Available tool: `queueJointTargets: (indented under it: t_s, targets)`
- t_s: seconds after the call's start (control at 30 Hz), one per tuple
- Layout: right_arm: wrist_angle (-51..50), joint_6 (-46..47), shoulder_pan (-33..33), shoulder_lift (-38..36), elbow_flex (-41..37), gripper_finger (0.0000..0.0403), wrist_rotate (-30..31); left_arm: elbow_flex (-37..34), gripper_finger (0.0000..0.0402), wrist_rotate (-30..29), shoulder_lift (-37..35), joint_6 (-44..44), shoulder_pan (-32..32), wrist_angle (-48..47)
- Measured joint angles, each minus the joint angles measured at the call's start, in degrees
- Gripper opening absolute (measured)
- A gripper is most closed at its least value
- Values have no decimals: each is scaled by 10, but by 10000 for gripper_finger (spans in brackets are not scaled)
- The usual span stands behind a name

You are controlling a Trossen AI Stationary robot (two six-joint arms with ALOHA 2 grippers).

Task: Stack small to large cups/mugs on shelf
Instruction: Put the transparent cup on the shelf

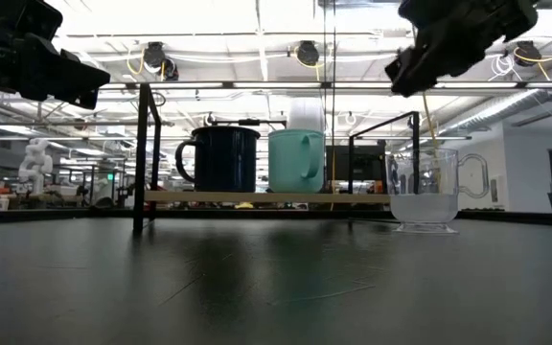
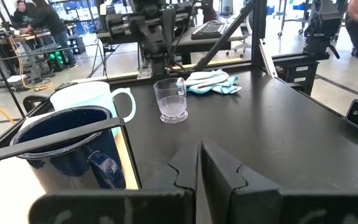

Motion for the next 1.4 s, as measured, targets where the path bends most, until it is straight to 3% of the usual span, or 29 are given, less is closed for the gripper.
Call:
queueJointTargets:
  t_s: [0.43, 1.4]
  targets:
    - [-210, 30, -5, 133, 123, 128, 12, 0, 24, 0, 0, -2, 0, 0]
    - [-213, 63, -20, 233, 124, 128, 57, 0, 24, 1, 0, -2, 0, -9]
